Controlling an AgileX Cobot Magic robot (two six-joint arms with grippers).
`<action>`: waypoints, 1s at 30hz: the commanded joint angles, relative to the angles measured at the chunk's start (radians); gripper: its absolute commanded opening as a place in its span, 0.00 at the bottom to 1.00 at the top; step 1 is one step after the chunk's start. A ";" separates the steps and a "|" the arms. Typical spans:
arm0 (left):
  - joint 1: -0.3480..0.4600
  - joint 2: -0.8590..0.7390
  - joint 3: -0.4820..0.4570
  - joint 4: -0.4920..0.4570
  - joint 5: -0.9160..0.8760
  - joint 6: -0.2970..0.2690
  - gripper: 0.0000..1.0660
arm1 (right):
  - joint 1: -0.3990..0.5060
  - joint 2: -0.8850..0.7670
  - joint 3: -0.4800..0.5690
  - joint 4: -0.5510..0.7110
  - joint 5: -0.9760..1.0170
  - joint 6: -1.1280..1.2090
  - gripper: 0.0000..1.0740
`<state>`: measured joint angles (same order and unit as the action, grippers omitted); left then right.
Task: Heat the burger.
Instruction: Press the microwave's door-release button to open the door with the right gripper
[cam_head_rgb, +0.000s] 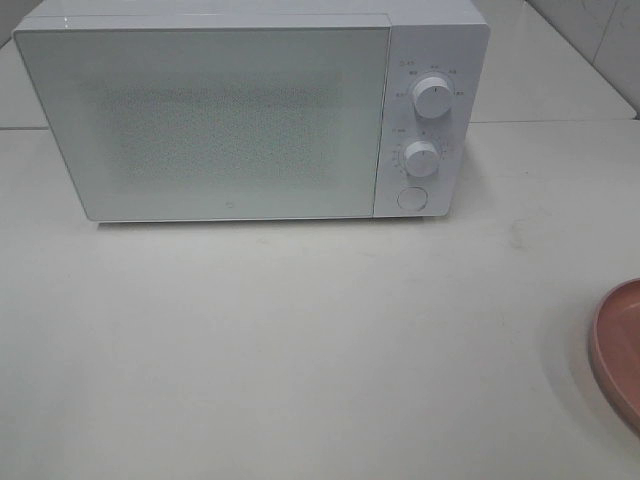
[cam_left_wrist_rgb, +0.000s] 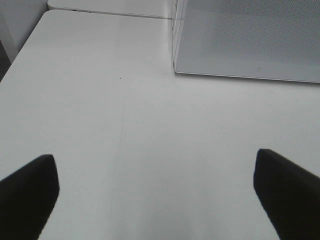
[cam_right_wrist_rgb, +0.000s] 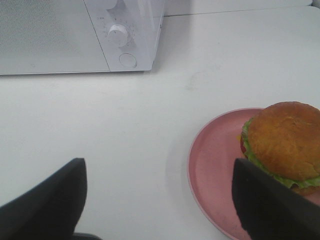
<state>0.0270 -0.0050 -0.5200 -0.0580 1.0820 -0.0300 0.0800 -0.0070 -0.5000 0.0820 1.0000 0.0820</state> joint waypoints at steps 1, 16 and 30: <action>-0.001 -0.023 0.003 -0.006 -0.015 0.002 0.92 | -0.004 -0.024 0.003 0.002 -0.008 -0.004 0.71; -0.001 -0.023 0.003 -0.006 -0.015 0.002 0.92 | -0.004 -0.017 -0.015 0.013 -0.022 -0.002 0.71; -0.001 -0.023 0.003 -0.006 -0.015 0.002 0.92 | -0.004 0.128 -0.039 0.024 -0.161 -0.002 0.71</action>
<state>0.0270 -0.0050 -0.5200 -0.0580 1.0820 -0.0300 0.0800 0.1010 -0.5300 0.1050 0.8790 0.0820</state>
